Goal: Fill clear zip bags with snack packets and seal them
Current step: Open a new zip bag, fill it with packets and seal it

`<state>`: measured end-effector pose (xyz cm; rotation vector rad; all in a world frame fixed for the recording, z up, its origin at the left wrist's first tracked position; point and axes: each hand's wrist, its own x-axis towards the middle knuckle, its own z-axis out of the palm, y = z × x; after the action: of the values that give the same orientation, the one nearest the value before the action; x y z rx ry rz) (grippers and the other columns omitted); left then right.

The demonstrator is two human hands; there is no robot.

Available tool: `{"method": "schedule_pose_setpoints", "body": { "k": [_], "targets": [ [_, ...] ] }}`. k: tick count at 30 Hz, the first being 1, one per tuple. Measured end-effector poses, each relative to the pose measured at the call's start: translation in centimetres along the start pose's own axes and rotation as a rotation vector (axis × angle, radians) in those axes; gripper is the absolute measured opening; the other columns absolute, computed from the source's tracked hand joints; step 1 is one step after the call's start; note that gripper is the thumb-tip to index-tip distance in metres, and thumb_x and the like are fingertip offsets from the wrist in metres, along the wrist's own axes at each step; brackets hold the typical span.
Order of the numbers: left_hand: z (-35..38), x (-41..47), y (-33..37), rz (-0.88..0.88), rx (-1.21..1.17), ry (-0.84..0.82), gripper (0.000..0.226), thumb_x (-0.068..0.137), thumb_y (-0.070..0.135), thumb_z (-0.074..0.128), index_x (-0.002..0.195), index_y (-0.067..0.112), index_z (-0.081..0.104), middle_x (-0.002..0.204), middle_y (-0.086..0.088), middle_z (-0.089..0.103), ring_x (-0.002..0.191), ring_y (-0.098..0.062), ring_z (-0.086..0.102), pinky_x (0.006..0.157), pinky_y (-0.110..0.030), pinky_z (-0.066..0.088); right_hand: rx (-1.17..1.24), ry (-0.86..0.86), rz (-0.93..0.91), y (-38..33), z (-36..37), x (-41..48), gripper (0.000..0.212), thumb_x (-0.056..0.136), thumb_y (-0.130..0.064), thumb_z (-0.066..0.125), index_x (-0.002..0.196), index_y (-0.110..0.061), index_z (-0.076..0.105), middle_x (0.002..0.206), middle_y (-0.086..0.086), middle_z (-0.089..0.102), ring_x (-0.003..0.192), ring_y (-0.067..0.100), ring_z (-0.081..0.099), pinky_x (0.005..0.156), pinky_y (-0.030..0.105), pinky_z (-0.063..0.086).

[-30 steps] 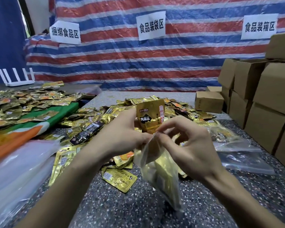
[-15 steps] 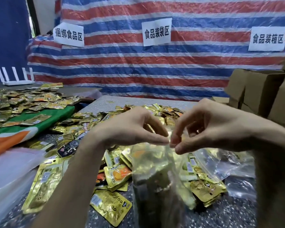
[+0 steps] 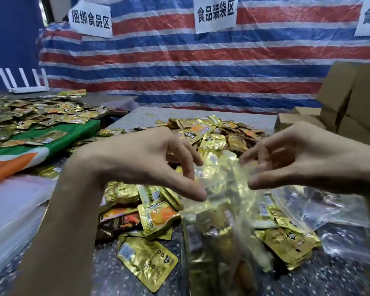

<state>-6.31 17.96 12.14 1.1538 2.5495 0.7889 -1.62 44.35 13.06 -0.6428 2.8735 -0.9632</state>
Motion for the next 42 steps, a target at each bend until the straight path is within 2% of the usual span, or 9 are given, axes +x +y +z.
{"method": "schedule_pose_setpoints", "body": {
  "k": [3,7,10,14,20,26,31,37,42],
  "targets": [
    [0.4,0.0,-0.1,-0.066,0.119,0.076,0.021,0.068,0.056,0.081,0.077,0.037,0.075,0.123,0.026,0.059,0.116,0.011,0.051,0.108,-0.037,0.042,-0.018,0.049,-0.060,0.1,0.1,-0.1,0.034,0.061,-0.050,0.082,0.072,-0.019,0.073,0.080,-0.003,0.075,0.072,0.018,0.070,0.071,0.035,0.058],
    [1.3,0.7,-0.1,-0.089,0.125,0.100,0.009,0.086,0.035,0.074,0.080,0.028,0.070,0.095,0.013,0.068,0.089,-0.002,0.063,0.086,-0.036,0.054,0.018,0.078,-0.077,0.4,0.1,-0.1,0.039,0.059,-0.053,0.081,0.074,-0.017,0.074,0.073,0.004,0.072,0.068,0.023,0.065,0.060,0.029,0.050],
    [1.5,0.6,-0.3,-0.123,0.063,0.109,0.008,0.095,0.023,0.065,0.087,0.022,0.064,0.089,0.005,0.069,0.077,-0.006,0.068,0.077,-0.032,0.059,0.028,-0.001,0.009,0.7,0.0,-0.2,0.036,0.060,-0.055,0.081,0.077,-0.023,0.077,0.076,0.000,0.073,0.066,0.011,0.064,0.060,0.022,0.051],
    [2.5,-0.7,-0.6,-0.140,-0.030,0.234,0.020,0.098,0.021,0.058,0.082,0.034,0.057,0.092,0.007,0.066,0.079,-0.003,0.069,0.074,-0.029,0.060,0.004,-0.133,0.099,0.7,-0.1,-0.6,0.015,0.074,-0.037,0.083,0.080,-0.025,0.075,0.083,-0.007,0.076,0.075,0.003,0.070,0.066,0.013,0.051],
    [6.4,-1.6,-1.2,-0.057,-0.131,0.618,0.016,0.099,0.023,0.053,0.093,0.037,0.055,0.092,0.012,0.064,0.086,-0.001,0.066,0.078,-0.035,0.059,0.071,-0.121,0.014,-0.1,-0.9,-1.7,0.009,0.080,-0.016,0.080,0.081,-0.020,0.073,0.084,-0.002,0.075,0.077,0.007,0.070,0.069,0.015,0.051],
    [8.0,-0.8,-0.5,0.131,-0.196,0.999,0.013,0.103,0.027,0.043,0.095,0.033,0.051,0.091,0.011,0.062,0.075,-0.017,0.066,0.063,-0.045,0.059,0.051,0.121,-0.120,-0.9,-0.6,-2.2,0.010,0.075,-0.025,0.081,0.079,-0.025,0.072,0.085,-0.001,0.073,0.075,0.015,0.071,0.072,0.029,0.060],
    [9.4,2.0,-1.2,0.249,-0.207,1.250,0.007,0.098,0.019,0.042,0.095,0.017,0.049,0.077,0.009,0.059,0.072,-0.008,0.061,0.060,-0.026,0.050,0.112,0.105,-0.121,-0.4,0.1,-1.8,0.015,0.072,-0.028,0.079,0.083,-0.023,0.069,0.091,-0.001,0.071,0.085,0.016,0.071,0.082,0.041,0.060],
    [12.8,3.9,-2.8,0.324,-0.306,1.301,0.013,0.101,0.007,0.041,0.103,0.017,0.048,0.081,0.002,0.059,0.073,-0.015,0.060,0.068,-0.024,0.049,0.117,0.165,-0.140,1.7,1.7,-2.0,0.013,0.076,-0.029,0.074,0.085,-0.025,0.065,0.094,0.000,0.071,0.090,0.012,0.069,0.087,0.031,0.056],
    [13.1,3.8,-3.4,0.380,-0.217,1.329,0.011,0.101,0.009,0.042,0.108,0.014,0.049,0.084,0.004,0.061,0.072,-0.013,0.064,0.063,-0.027,0.052,0.341,0.482,-0.176,3.4,5.2,-3.6,0.023,0.066,-0.023,0.078,0.087,-0.025,0.069,0.094,0.009,0.071,0.084,0.021,0.073,0.080,0.027,0.060]
  ]
}}
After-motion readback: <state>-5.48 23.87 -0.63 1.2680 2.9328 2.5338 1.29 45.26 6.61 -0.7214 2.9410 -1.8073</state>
